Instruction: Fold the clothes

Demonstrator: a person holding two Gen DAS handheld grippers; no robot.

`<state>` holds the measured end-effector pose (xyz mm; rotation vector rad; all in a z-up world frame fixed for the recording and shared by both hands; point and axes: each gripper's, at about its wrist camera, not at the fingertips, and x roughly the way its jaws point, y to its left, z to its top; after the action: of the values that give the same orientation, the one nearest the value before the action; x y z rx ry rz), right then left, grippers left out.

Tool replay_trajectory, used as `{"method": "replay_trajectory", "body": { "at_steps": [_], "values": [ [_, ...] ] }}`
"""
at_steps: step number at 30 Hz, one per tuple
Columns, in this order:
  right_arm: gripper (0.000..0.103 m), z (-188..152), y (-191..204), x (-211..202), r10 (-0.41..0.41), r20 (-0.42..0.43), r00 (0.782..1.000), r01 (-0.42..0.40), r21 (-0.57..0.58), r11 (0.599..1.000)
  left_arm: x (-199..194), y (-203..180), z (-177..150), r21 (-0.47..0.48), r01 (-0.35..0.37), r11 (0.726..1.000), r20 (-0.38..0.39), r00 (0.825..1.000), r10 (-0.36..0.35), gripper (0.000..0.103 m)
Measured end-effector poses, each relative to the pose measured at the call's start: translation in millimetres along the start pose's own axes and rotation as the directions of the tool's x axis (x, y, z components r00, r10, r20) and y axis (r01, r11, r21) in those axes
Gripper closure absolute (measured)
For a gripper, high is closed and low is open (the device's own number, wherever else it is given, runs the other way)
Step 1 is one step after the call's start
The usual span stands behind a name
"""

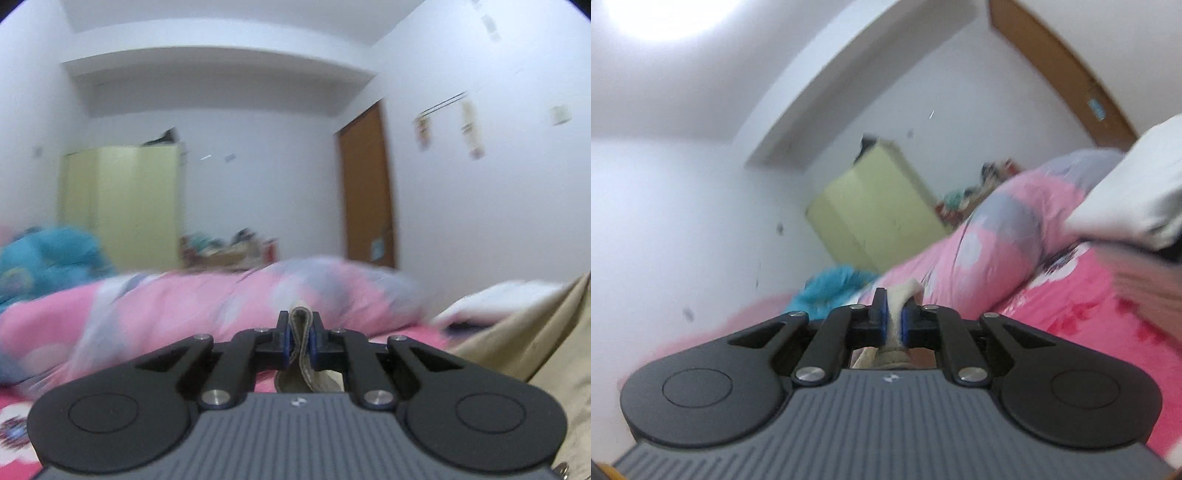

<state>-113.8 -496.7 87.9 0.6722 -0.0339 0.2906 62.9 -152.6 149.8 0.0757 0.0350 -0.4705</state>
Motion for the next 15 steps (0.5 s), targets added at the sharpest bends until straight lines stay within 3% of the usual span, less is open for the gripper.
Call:
{"method": "replay_trajectory", "body": {
  "at_steps": [3,6,8,11,13,15],
  "values": [
    [0.097,17.4,3.8,-48.0,-0.051,0.111,0.993,0.049,0.020,0.999,12.1,-35.7,20.8,0.014,0.106,0.994,0.043,0.993,-0.107,0.093],
    [0.097,29.4,23.4,-102.1,-0.082,0.221,0.972,0.086,-0.009,0.996,19.5,-58.8,32.4,0.018,0.199,0.980,0.074,0.977,-0.200,0.093],
    [0.097,24.3,40.3,-122.1,-0.117,0.230,0.966,0.134,-0.062,0.989,21.7,-63.9,30.4,0.013,0.238,0.971,0.071,0.968,-0.239,0.093],
    [0.097,-0.1,53.0,-125.2,-0.152,0.139,0.978,0.167,-0.099,0.981,26.5,-47.8,17.4,-0.013,0.235,0.972,0.016,0.972,-0.234,0.093],
    [0.097,-29.1,49.6,-108.7,-0.115,0.024,0.993,0.116,-0.042,0.992,30.3,-24.4,4.9,-0.013,0.171,0.985,-0.028,0.985,-0.171,0.093],
    [0.097,-60.8,45.7,-83.4,-0.051,-0.095,0.994,0.055,0.035,0.998,29.6,4.8,-4.4,-0.021,0.091,0.996,-0.072,0.993,-0.093,0.093]
  ]
}}
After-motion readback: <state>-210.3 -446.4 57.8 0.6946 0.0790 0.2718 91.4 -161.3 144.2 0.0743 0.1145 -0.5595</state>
